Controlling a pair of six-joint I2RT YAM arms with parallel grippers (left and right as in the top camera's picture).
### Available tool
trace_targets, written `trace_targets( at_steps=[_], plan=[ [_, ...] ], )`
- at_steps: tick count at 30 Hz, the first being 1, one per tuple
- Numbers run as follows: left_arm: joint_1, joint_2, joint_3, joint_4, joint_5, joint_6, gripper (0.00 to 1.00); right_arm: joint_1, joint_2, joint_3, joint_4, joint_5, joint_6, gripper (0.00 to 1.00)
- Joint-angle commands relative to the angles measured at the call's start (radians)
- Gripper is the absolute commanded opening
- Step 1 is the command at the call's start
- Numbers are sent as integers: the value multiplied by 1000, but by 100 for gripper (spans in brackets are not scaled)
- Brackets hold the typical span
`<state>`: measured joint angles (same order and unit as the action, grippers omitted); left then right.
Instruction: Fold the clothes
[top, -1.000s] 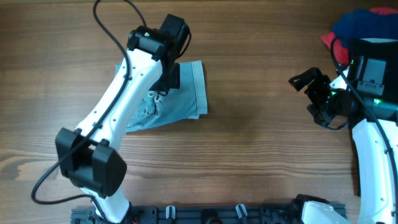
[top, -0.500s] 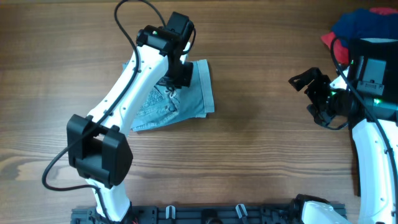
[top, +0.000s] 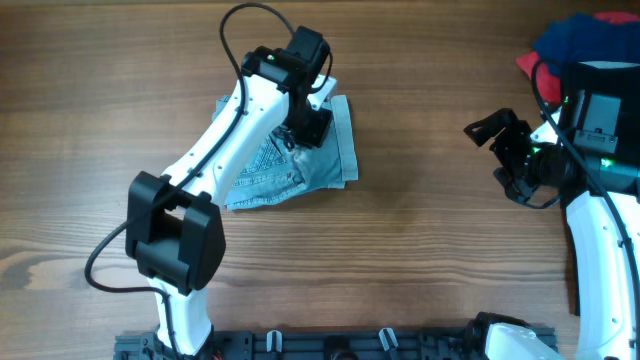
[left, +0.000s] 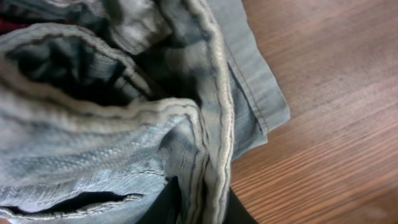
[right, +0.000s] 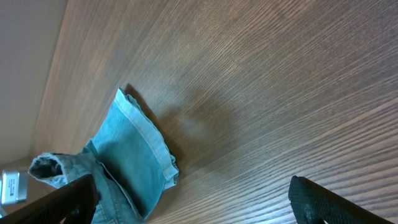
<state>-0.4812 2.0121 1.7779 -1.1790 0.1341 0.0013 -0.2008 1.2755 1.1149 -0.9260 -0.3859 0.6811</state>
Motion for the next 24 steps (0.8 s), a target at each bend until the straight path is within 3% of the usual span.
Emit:
trace_targets(
  at_steps=[1, 3, 4, 11, 14, 16, 18, 19, 21, 23, 24],
  plan=[
    [-19, 16, 21, 5, 42, 21, 35, 5, 5, -1, 2, -11, 11, 100],
    [-21, 26, 21, 5, 78, 21, 53, 5, 5, -1, 2, -11, 11, 100],
    [-21, 28, 21, 6, 97, 21, 54, 5, 5, -1, 2, -11, 11, 100],
    [8, -3, 21, -18, 145, 21, 42, 5, 5, -1, 2, -11, 11, 100],
    [90, -33, 21, -39, 142, 21, 32, 5, 5, -1, 2, -11, 11, 100],
    [171, -43, 21, -60, 142, 19, 31, 5, 5, -1, 2, -11, 11, 100],
    [264, -45, 21, -87, 142, 18, 45, 5, 5, -1, 2, -11, 11, 100],
    [322, -45, 21, -101, 142, 18, 72, 5, 5, -1, 2, -11, 10, 100],
    [413, -37, 21, -119, 160, 17, 76, 5, 5, -1, 2, -11, 11, 100],
    [497, -31, 15, -129, 215, 18, 86, 5, 5, -1, 2, -11, 10, 100],
    [531, -31, 2, -128, 243, 18, 83, 5, 5, -1, 2, -11, 11, 100]
  ],
)
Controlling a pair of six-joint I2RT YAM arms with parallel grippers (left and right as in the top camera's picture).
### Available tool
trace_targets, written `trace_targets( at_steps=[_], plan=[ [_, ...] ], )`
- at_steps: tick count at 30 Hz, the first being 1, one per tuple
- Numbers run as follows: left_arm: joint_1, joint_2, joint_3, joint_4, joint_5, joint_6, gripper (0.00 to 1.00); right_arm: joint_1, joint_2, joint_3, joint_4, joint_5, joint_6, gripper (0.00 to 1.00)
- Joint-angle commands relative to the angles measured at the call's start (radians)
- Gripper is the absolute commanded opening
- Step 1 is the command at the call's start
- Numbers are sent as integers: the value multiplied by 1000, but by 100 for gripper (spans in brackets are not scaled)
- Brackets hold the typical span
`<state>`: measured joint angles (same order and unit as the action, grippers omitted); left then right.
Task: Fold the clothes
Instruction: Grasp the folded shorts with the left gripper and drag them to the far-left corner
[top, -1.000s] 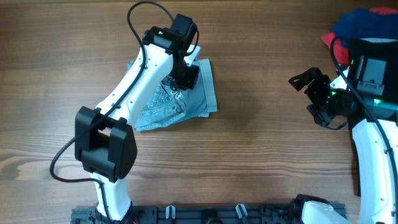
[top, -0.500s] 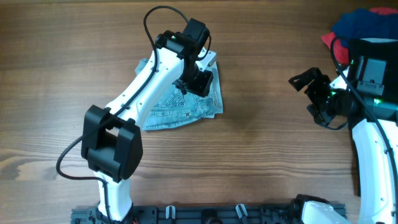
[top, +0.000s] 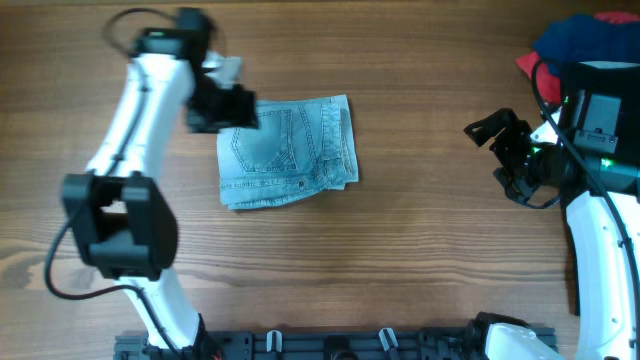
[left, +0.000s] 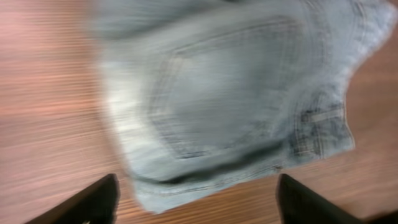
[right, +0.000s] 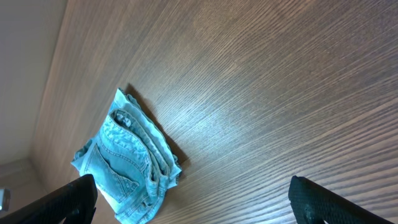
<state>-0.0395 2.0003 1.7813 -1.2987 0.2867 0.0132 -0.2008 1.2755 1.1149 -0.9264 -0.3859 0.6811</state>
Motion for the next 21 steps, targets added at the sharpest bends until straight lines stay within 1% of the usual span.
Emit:
trace_targets(
  at_steps=[1, 2, 3, 4, 8, 11, 12, 15, 18, 21],
  plan=[
    [114, -19, -19, -7, 119, 6, 76, 5, 5, -1, 2, -11, 10, 100],
    [128, -19, -42, -7, 138, 6, 50, 5, 5, -1, 2, -11, 11, 100],
    [132, -19, -64, -3, 144, 6, 20, 5, 5, -1, 2, -11, 11, 100],
    [127, -19, -93, 8, 144, 6, 4, 5, 5, -1, 2, -11, 10, 100],
    [65, -19, -187, 111, 143, -2, 4, 5, 5, -1, 2, -11, 11, 100],
    [-17, -19, -230, 219, 143, -51, 4, 5, 5, -1, 2, -11, 11, 100],
    [-60, -18, -232, 267, 143, -87, 4, 5, 5, -1, 2, -11, 11, 100],
    [-113, -11, -233, 338, 139, -171, 4, 5, 5, -1, 2, -11, 11, 100],
    [-142, 13, -233, 400, 139, -233, 4, 5, 5, -1, 2, -11, 11, 100],
    [-146, 55, -233, 413, 140, -264, 4, 5, 5, -1, 2, -11, 11, 100]
  ],
)
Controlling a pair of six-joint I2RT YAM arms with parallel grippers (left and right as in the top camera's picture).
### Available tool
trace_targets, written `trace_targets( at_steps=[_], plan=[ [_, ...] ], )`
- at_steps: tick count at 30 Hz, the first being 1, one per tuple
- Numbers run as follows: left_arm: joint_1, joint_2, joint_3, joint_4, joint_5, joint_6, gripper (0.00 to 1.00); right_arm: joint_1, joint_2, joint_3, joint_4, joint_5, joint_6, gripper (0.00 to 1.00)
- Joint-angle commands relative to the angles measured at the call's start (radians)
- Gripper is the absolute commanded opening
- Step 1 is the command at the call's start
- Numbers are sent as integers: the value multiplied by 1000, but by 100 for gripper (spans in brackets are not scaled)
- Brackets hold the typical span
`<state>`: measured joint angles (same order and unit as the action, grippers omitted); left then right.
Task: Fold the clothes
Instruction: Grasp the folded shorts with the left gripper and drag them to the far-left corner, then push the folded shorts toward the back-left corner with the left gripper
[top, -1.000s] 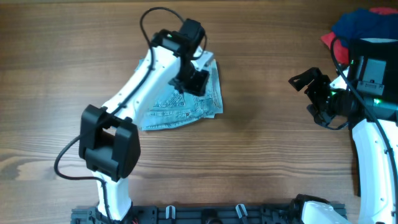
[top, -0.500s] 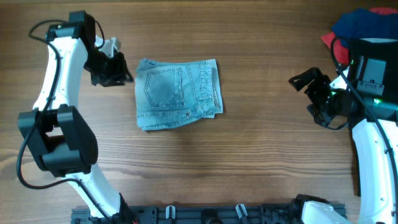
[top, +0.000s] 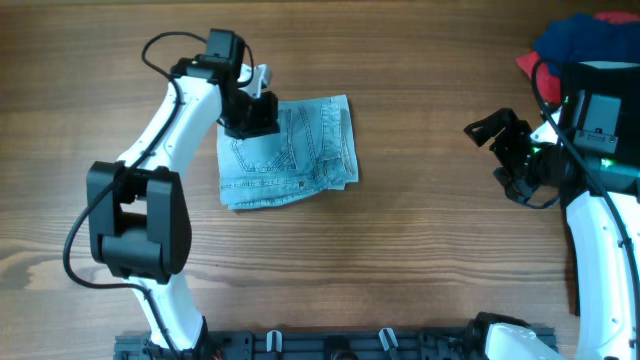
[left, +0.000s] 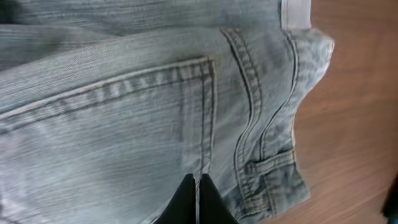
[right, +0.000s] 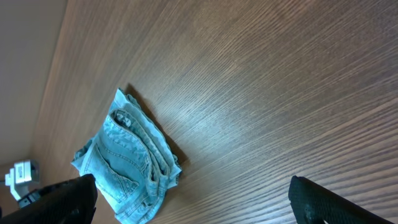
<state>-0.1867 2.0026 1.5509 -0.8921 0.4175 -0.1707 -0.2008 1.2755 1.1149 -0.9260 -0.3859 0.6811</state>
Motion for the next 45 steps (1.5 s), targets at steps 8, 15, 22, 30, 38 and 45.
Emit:
trace_targets(
  at_steps=[8, 15, 22, 30, 38, 45],
  plan=[
    [1, 158, -3, 40, 8, -81, 4, 5, 5, -1, 2, -11, 10, 100],
    [68, 215, -3, 241, -66, -212, 4, 5, 5, -1, 2, -11, 11, 100],
    [294, 333, -3, 462, -138, -424, 4, 5, 5, -1, 2, -11, 11, 100],
    [636, 406, -3, 618, -51, -679, 4, 5, 5, -1, 2, -11, 11, 100],
    [964, 341, -2, 675, 322, -811, 4, 5, 5, -1, 2, -11, 10, 100],
    [1024, 87, -2, 642, 379, -743, 4, 5, 5, -1, 2, -11, 11, 100]
  ],
)
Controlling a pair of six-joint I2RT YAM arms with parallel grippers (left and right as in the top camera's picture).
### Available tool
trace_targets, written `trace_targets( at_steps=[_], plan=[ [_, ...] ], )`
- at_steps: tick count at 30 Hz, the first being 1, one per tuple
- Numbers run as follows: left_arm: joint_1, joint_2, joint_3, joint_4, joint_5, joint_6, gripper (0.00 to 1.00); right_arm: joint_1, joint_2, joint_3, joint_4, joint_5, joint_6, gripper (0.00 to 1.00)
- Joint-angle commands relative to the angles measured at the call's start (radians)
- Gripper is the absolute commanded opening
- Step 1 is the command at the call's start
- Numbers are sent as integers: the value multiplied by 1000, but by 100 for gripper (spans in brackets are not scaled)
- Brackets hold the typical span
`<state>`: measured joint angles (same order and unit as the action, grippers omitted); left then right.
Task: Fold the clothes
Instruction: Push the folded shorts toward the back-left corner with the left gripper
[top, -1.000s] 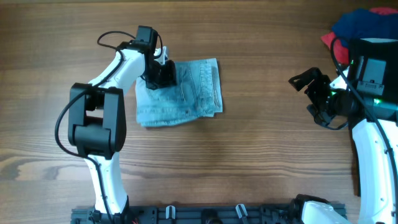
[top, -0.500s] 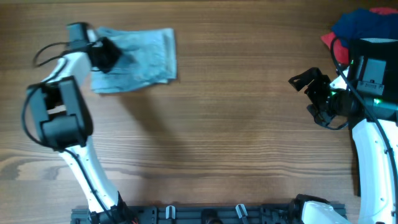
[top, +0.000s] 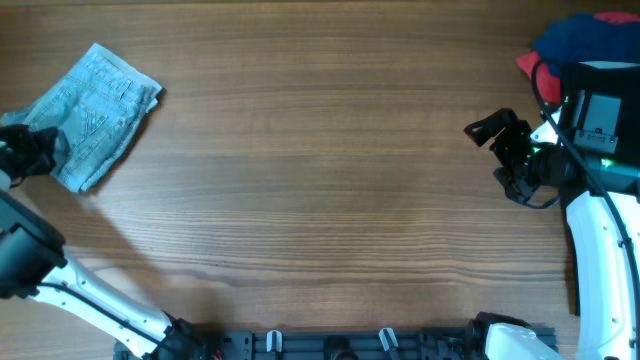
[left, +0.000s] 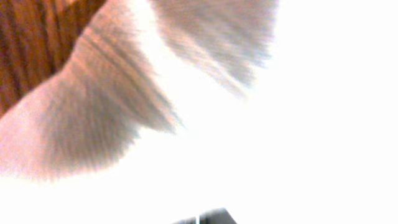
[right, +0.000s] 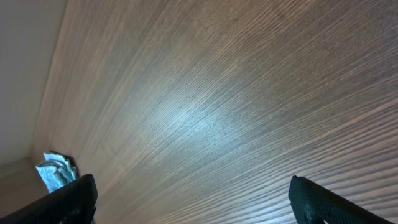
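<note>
The folded light-blue jeans (top: 100, 112) lie at the table's far left back corner; they also show as a small patch, the jeans (right: 56, 169), in the right wrist view. My left gripper (top: 38, 150) is at their left edge, partly cut off by the frame. Its wrist view is washed out white, and only the fingertips (left: 211, 218) show, pressed together. My right gripper (top: 500, 150) hangs open at the right of the table, with only bare wood between its fingers (right: 320, 202).
A pile of blue and red clothes (top: 585, 40) lies at the back right corner, behind the right arm. The wooden table (top: 330, 200) stretches between the two arms. The jeans sit close to the left edge.
The jeans have gone from left of the table's centre to the far left back corner, turned at an angle. My left gripper has moved there with them. The right arm has not moved.
My left gripper was first buried in the bunched jeans left of centre. Then the jeans lay folded flat with the gripper open off to their left. Then it was shut on their top left part, and now both are at the far left corner.
</note>
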<state>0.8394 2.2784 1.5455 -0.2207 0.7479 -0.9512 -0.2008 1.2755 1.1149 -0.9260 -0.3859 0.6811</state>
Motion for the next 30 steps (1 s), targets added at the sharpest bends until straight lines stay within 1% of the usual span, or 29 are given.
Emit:
trace_targets(
  at_steps=[1, 3, 4, 6, 8, 10, 11, 13, 16, 19, 23, 27, 30],
  plan=[
    [-6, -227, 3, -55, 48, 54, 4, 5, 5, -1, 2, -11, 10, 100],
    [-13, -304, 3, -132, 38, 94, 4, 5, 5, -1, 2, -11, 11, 100],
    [-14, -347, 3, -200, 3, 113, 4, 5, 5, -1, 2, -11, 11, 100],
    [-11, -407, 3, -359, -160, 150, 4, 5, 5, -1, 2, -11, 11, 100],
    [-5, -430, 3, -520, -409, 168, 4, 5, 5, -1, 2, -11, 10, 100],
    [5, -423, 3, -602, -500, 212, 4, 5, 5, -1, 2, -11, 11, 100],
    [12, -410, 2, -647, -545, 256, 4, 5, 5, -1, 2, -11, 11, 100],
    [18, -383, -2, -695, -605, 293, 4, 5, 5, -1, 2, -11, 11, 100],
    [21, -349, -34, -714, -677, 294, 4, 5, 5, -1, 2, -11, 11, 100],
    [22, -315, -54, -713, -679, 295, 4, 5, 5, -1, 2, -11, 11, 100],
    [22, -273, -54, -707, -694, 347, 4, 5, 5, -1, 2, -11, 11, 100],
    [22, -223, -54, -697, -695, 347, 4, 5, 5, -1, 2, -11, 10, 100],
    [21, -189, -54, -662, -693, 358, 4, 5, 5, -1, 2, -11, 11, 100]
  ],
)
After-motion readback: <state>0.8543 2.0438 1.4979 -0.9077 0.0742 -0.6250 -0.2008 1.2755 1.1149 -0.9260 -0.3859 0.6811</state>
